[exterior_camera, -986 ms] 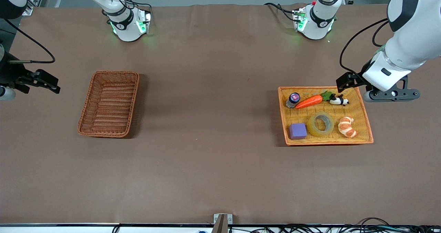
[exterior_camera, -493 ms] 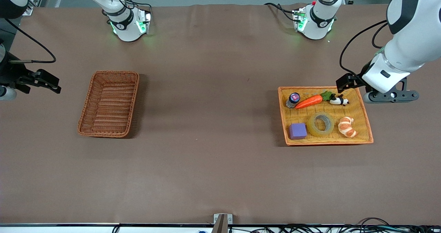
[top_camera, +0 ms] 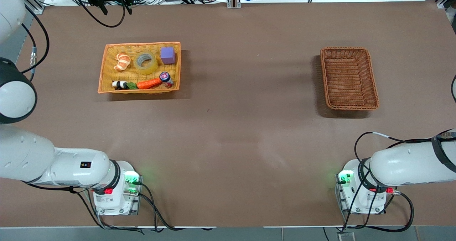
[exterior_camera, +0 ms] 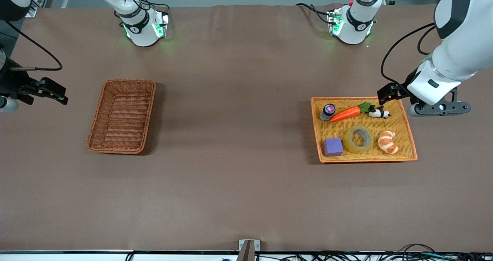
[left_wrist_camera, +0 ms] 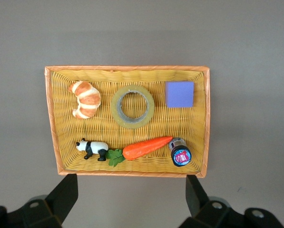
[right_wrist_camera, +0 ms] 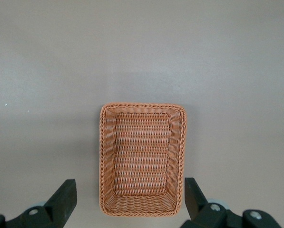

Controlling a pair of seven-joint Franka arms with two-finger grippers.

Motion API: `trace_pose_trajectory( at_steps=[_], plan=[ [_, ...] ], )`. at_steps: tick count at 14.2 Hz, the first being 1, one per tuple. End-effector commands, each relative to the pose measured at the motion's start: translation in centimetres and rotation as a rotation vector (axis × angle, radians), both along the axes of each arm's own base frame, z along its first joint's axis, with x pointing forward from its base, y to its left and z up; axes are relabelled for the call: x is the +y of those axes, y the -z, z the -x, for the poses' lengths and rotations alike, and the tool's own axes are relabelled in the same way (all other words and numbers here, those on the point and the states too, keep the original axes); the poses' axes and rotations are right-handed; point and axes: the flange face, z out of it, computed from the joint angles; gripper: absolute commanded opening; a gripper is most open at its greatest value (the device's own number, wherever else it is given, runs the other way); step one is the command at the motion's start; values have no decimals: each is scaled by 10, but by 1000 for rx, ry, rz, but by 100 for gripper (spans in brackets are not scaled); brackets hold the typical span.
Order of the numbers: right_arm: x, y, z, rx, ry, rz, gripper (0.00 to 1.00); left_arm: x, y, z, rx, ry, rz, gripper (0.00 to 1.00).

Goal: Move tape to another basket

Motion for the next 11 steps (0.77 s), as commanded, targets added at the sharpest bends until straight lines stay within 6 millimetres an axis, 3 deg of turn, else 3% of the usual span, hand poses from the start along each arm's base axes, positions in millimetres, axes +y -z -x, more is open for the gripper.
trace_pose_trajectory(
  at_steps=[1,6,11],
  plan=[
    [0,-1,2,-1,-7,-32,100,-4,-17,7,-27,3,8,100],
    [1,0,3,4,-8,-33,100,3,-5,9,-6,-10,1,100],
    [-4,1,3,7,0,-33,100,21,81,12,35,-17,-10,100]
  ],
)
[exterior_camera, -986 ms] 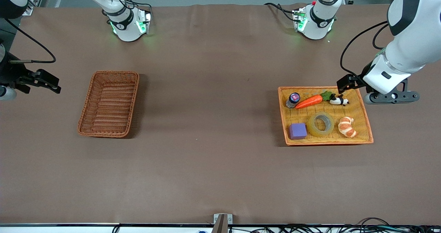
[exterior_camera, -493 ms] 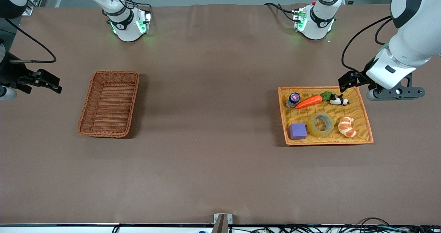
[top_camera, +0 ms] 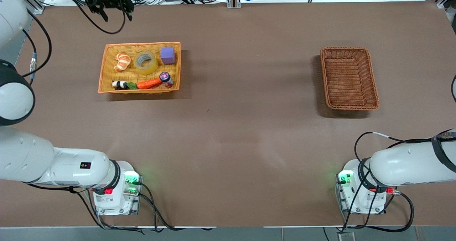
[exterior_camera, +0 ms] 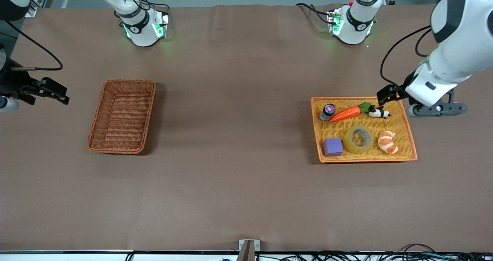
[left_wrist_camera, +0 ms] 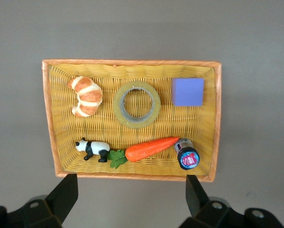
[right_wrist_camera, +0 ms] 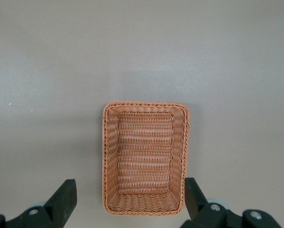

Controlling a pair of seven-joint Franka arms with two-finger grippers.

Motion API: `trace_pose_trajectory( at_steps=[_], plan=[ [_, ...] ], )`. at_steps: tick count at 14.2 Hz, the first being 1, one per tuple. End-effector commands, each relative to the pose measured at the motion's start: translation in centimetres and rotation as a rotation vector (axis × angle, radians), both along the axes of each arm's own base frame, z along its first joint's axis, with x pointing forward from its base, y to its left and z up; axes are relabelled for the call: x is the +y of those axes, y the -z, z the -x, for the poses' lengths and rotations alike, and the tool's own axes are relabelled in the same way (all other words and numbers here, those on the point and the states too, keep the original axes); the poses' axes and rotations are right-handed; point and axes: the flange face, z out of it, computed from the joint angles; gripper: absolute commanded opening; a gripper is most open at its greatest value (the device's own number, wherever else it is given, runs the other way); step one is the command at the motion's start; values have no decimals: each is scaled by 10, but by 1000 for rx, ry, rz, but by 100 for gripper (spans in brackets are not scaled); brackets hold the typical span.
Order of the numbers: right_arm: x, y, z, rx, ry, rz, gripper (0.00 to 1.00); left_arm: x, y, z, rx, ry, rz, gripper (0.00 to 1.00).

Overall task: Move tape to another basket
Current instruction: 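Lower the left gripper onto the yellow tape roll in the tray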

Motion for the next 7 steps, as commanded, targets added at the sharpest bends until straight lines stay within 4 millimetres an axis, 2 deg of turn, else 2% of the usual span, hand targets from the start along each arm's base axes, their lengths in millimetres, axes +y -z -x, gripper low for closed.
trace_pose_trajectory(
  at_steps=[1,3,5,7],
  plan=[
    [-3,1,2,3,-5,-17,100,12,50,5,22,-6,-3,100],
    [-4,1,2,3,-4,-17,100,11,103,-8,66,-2,-15,100],
    [-5,1,2,5,-2,-17,100,18,145,-19,78,25,-89,100],
    [-3,2,2,7,-5,-17,100,32,173,-26,85,13,-95,100]
  ],
)
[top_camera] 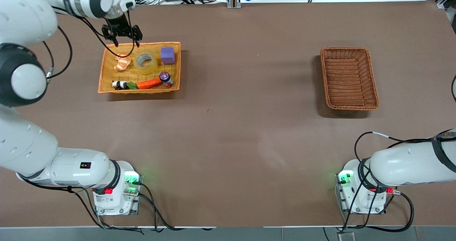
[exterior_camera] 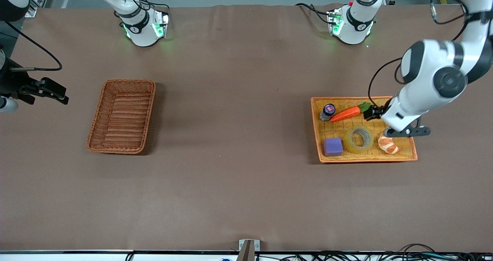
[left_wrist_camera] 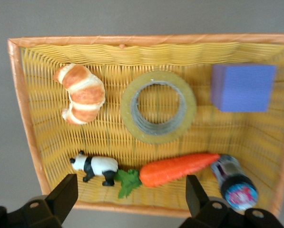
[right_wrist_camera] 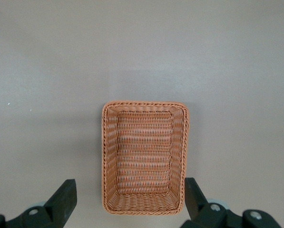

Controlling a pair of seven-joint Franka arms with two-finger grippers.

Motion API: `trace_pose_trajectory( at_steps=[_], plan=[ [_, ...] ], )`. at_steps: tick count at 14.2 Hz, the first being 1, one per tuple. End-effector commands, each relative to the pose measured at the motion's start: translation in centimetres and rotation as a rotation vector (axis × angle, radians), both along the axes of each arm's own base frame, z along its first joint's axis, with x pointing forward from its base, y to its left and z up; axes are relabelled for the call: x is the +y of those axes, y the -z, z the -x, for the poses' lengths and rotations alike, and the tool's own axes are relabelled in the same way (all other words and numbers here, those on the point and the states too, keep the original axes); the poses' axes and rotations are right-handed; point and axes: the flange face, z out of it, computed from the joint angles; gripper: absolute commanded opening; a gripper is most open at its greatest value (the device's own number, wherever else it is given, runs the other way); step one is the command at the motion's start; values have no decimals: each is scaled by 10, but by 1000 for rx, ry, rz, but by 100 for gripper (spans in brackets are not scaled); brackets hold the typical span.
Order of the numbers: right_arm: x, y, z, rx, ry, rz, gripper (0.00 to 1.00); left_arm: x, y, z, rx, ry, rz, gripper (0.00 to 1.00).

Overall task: Move tape to another basket
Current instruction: 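Lower the left gripper onto the yellow tape roll in the tray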

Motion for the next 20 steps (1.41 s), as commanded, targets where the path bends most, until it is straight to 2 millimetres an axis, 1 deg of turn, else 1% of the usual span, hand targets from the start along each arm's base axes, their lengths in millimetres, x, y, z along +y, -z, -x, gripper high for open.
trace_pose_trajectory(
  at_steps=[1,2,3,4,6,8,9,10,11,12,14,15,16,17,18,20],
  plan=[
    [-3,1,2,4,-6,-17,100,13,38,-13,-15,-3,-17,100],
    [-3,1,2,4,-6,-17,100,13,56,-15,-16,-2,-12,100],
    [-3,1,2,4,-6,-17,100,18,75,-18,-11,-6,-12,100],
    [-3,2,2,5,-4,-19,100,27,89,-19,-8,-12,-14,100],
    [-3,2,2,4,-4,-17,100,26,116,-20,0,-7,-11,100],
    [-3,2,2,4,-4,-17,100,27,131,-19,11,-8,-9,99],
    [-4,2,2,4,-3,-17,100,27,137,-18,20,-8,-10,96],
    [-4,3,2,7,-3,-17,100,27,143,-18,28,-11,-8,90],
    [-6,2,2,5,0,-17,100,28,145,-18,31,-15,-7,79],
    [-5,3,2,5,-1,-17,100,28,147,-17,36,-15,-7,57],
    [-6,3,2,5,0,-17,100,29,147,-18,34,-29,-7,25],
    [-6,4,2,7,0,-17,100,29,146,-17,40,-29,-9,14],
    [-5,4,2,8,-1,-17,100,29,143,-17,38,-28,-9,6],
    [-6,5,2,10,0,-17,100,30,139,-17,38,-31,-10,3],
    [-6,5,2,10,0,-17,100,31,129,-17,40,-21,-11,2],
    [-6,5,2,10,0,-17,100,30,96,-20,15,-21,-13,2]
  ],
)
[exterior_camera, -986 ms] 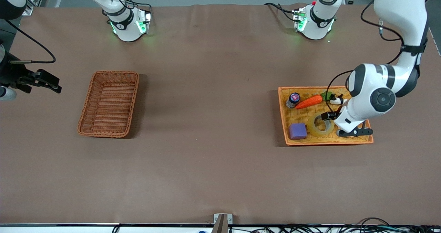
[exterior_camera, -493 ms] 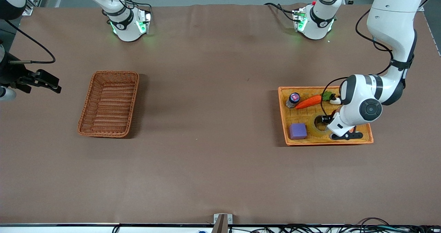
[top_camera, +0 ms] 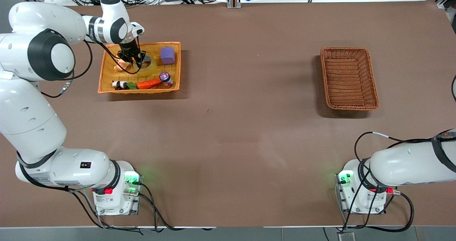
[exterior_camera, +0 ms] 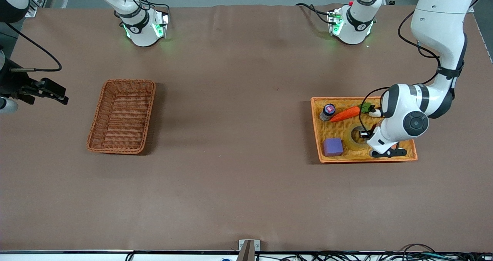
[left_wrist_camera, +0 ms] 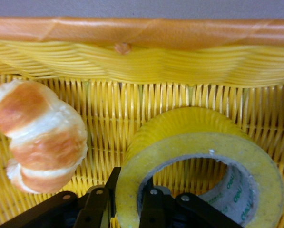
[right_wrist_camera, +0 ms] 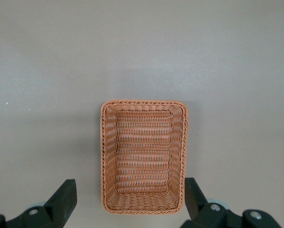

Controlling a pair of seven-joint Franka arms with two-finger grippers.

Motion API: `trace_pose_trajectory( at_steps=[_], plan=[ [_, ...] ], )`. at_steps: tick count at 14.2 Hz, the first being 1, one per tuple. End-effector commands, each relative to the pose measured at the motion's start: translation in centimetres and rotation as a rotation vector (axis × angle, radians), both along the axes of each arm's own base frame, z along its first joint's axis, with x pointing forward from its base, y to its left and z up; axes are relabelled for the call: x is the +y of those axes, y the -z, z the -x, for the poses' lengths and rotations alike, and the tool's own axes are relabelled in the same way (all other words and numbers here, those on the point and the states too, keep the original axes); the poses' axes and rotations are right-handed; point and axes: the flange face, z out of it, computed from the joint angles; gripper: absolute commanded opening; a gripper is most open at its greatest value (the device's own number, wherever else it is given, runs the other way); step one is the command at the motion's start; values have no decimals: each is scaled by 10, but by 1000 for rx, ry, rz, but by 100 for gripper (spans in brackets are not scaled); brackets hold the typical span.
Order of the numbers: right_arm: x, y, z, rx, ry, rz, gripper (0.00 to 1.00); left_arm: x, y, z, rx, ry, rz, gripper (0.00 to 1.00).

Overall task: Move tape to another basket
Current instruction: 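Close the left gripper on the tape roll's rim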

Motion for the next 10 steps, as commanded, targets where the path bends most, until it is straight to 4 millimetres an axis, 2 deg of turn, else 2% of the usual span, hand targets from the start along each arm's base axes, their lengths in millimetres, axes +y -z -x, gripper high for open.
trace_pose_trajectory(
  at_steps=[1,3,4,6,8,10],
  plan=[
    [-2,2,2,3,-6,-17,100,1,-58,-1,-29,7,-18,2],
    [-3,1,2,3,-5,-18,100,-11,-100,-4,-56,13,-20,4],
    [-2,0,2,1,-6,-17,100,-29,-116,-7,-58,28,-14,4],
    [-3,1,3,6,-5,-18,100,-84,-137,-6,-32,31,-7,4],
    [-3,2,2,3,-5,-18,100,-131,-159,-7,-66,25,8,1],
    [-2,2,2,1,-6,-17,100,-191,-174,-7,-101,-15,48,1]
  ],
)
